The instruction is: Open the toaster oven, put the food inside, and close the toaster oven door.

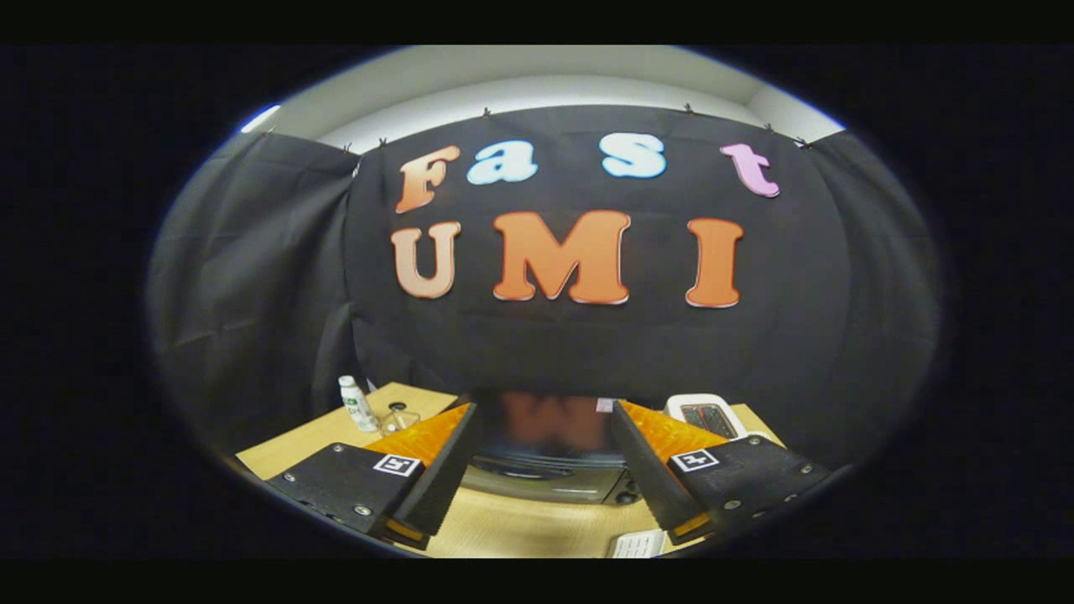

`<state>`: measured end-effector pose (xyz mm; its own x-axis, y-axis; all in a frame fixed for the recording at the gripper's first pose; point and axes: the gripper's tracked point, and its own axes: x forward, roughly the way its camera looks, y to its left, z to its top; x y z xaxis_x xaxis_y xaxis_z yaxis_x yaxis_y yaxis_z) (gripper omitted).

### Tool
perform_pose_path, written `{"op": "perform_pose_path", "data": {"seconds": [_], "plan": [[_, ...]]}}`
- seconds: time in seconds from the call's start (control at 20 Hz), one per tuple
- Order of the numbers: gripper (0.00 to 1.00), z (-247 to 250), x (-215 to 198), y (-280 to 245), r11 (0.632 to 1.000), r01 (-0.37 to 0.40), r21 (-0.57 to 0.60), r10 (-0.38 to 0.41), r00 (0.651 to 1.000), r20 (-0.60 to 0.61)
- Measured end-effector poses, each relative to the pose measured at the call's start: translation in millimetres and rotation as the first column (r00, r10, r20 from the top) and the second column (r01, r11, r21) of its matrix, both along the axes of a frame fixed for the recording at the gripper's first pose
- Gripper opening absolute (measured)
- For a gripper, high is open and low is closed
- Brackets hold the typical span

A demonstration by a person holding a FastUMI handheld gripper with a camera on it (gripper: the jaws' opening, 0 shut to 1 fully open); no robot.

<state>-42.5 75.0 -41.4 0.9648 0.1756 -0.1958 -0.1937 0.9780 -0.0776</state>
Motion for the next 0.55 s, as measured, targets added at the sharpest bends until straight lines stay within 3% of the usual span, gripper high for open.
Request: {"op": "perform_pose_path", "data": {"seconds": [0.3, 0.55], "plan": [[0.94, 82, -7, -14, 1.0, 0.002, 0.017, -0.004, 0.991, 0.137], [0.95, 118, -17, -17, 1.0, 0.005, 0.003, -0.005, 0.982, 0.187]]}}
